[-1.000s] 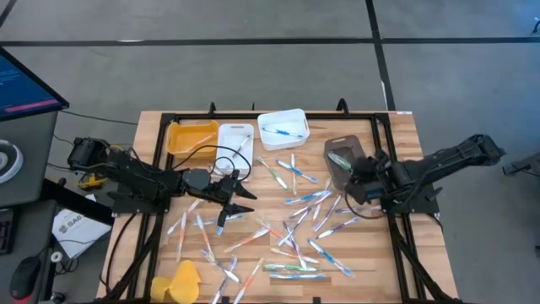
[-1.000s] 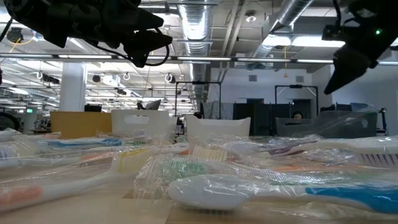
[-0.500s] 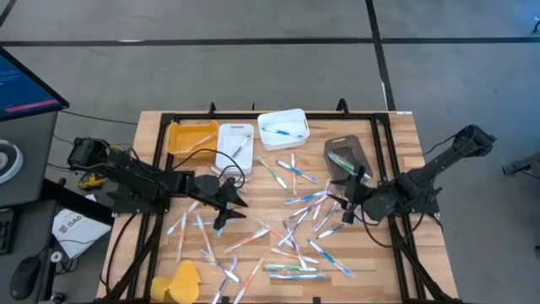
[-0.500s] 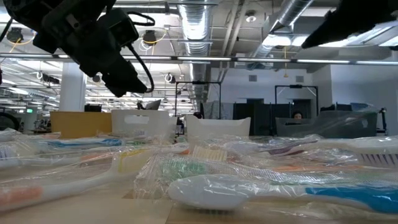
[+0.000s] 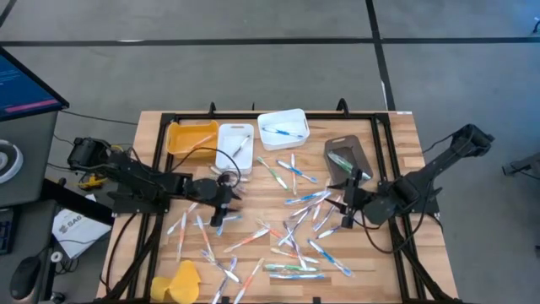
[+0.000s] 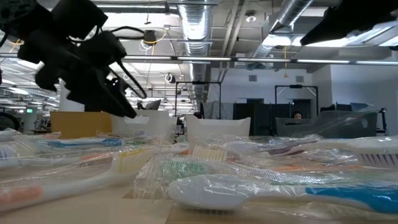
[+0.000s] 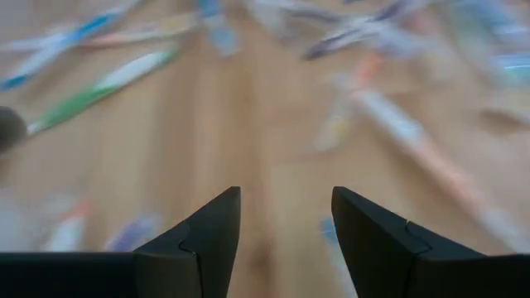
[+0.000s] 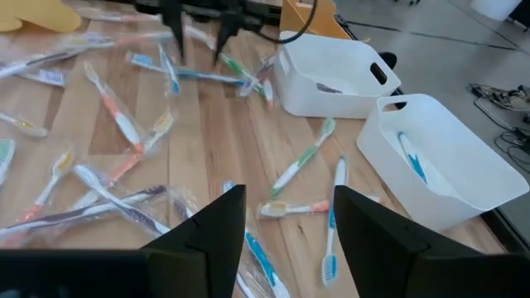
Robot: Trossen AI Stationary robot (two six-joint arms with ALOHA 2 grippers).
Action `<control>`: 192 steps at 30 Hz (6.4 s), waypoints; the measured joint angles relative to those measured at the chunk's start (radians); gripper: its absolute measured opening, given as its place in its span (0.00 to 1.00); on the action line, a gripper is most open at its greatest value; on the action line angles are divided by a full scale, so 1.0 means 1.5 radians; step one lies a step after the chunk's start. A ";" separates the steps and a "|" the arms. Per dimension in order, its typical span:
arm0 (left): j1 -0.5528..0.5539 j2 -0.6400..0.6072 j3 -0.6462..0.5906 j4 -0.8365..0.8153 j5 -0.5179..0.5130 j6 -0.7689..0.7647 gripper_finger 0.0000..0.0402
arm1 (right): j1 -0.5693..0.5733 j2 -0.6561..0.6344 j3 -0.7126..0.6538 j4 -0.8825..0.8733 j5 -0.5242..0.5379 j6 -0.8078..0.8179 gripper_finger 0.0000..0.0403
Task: Pick & Place Toothbrushes
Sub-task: Put the purple toothbrush into the left white bin
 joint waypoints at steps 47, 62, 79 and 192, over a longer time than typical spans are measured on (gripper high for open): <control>0.004 0.150 0.039 0.076 -0.183 0.116 0.46 | -0.051 0.004 0.000 0.009 -0.005 0.007 0.40; 0.025 0.150 0.039 0.048 -0.159 0.097 0.43 | -0.051 0.004 0.000 0.011 -0.005 0.007 0.40; 0.024 0.199 0.041 0.058 -0.157 0.099 0.01 | -0.051 0.004 0.000 0.014 -0.006 0.007 0.39; 0.469 0.092 0.132 0.181 0.019 -0.414 0.00 | -0.074 0.090 -0.001 0.089 -0.086 -0.102 0.36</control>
